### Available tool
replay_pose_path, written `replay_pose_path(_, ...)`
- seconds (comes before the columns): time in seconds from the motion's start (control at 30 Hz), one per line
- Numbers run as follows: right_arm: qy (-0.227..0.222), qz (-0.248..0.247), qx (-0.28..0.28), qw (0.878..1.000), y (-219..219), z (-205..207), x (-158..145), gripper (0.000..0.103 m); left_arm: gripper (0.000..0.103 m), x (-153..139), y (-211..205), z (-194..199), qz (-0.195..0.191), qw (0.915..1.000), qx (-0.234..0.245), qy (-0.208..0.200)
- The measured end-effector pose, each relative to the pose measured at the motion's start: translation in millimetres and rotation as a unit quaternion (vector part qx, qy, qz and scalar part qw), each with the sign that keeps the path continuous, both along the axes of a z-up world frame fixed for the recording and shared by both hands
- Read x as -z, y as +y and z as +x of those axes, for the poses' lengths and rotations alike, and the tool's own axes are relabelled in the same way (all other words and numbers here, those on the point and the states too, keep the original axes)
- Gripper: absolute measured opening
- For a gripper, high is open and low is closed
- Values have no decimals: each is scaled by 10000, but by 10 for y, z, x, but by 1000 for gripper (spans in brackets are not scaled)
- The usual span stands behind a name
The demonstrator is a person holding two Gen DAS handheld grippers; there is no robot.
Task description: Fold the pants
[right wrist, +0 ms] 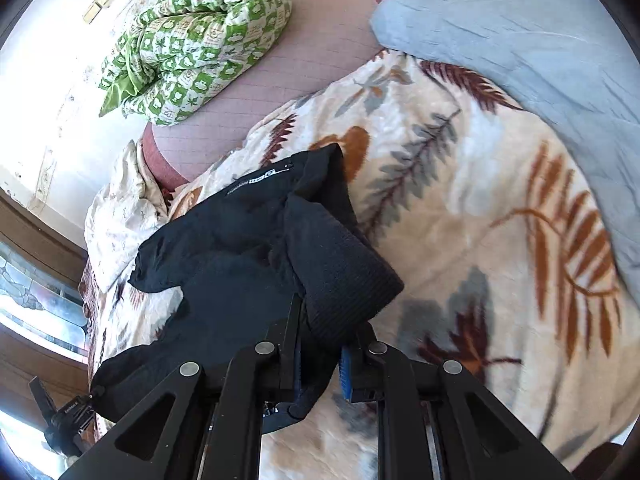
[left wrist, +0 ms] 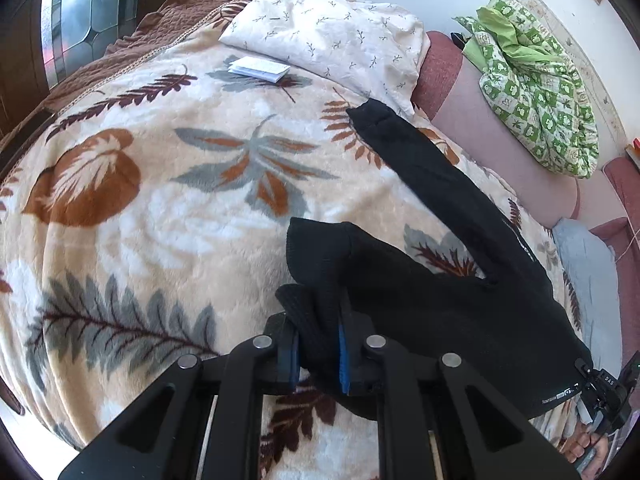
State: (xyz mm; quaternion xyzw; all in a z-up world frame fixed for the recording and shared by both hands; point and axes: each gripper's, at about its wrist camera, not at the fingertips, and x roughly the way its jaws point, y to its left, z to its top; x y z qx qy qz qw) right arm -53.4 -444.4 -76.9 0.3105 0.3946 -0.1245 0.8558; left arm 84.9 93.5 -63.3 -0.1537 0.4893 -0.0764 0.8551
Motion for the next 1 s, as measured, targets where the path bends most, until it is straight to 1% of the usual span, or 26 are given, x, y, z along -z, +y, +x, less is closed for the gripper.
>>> replay_pose_path(0.13, 102, 120, 147, 9998, -158, -262, 90, 15, 14, 121, -115, -266, 146, 9998, 121, 85)
replay_pose_path(0.23, 201, 104, 275, 9994, -270, -387, 157, 15, 15, 223, -281, -454, 506, 9984, 241, 71)
replay_pose_path(0.3, 264, 76, 337, 9991, -333, -422, 210, 15, 19, 301, -369, -547, 782, 9964, 322, 86)
replay_pose_path(0.33, 303, 109, 372, 9988, -374, -417, 253, 15, 23, 328, -382, -582, 888, 9954, 348, 107)
replay_pose_path(0.37, 344, 192, 369, 9985, -415, -401, 304, 17, 25, 339, -380, -614, 933, 9948, 378, 128)
replay_pose_path(0.4, 387, 265, 364, 9982, -450, -393, 343, 20, 25, 330, -354, -647, 912, 9949, 407, 119)
replay_pose_path(0.43, 432, 338, 394, 9977, -484, -389, 376, 24, 30, 305, -312, -672, 882, 9951, 430, 94)
replay_pose_path(0.47, 469, 387, 444, 9972, -516, -399, 398, 37, 38, 268, -255, -695, 893, 9951, 423, 51)
replay_pose_path(0.5, 506, 401, 529, 9965, -552, -420, 410, 55, 41, 223, -186, -708, 931, 9949, 375, -3)
replay_pose_path(0.53, 502, 375, 670, 9958, -603, -465, 404, 62, 47, 178, -101, -724, 960, 9949, 314, -57)
replay_pose_path(0.57, 466, 326, 834, 9949, -657, -524, 385, 68, 47, 133, -12, -733, 1007, 9946, 223, -101)
replay_pose_path(0.6, 439, 284, 983, 9938, -720, -592, 369, 68, 47, 85, 74, -727, 1069, 9941, 121, -137)
replay_pose_path(0.7, 398, 185, 1203, 9918, -882, -719, 279, 68, 47, -70, 277, -606, 1058, 9940, -21, -261)
replay_pose_path(0.77, 430, -140, 1268, 9909, -898, -715, 165, 69, 47, -160, 303, -423, 1039, 9941, -44, -316)
replay_pose_path(0.8, 370, -280, 1216, 9915, -870, -675, 94, 69, 47, -198, 290, -316, 988, 9945, -30, -333)
replay_pose_path(0.87, 234, -350, 1052, 9936, -789, -563, 10, 69, 47, -242, 221, -65, 754, 9966, 58, -332)
replay_pose_path(0.93, 90, -392, 712, 9966, -618, -367, -49, 69, 47, -225, 113, 229, 533, 9982, 94, -263)
replay_pose_path(1.0, 51, -452, 291, 9985, -389, -137, -59, 70, 47, -161, -11, 555, 288, 9994, 79, -161)
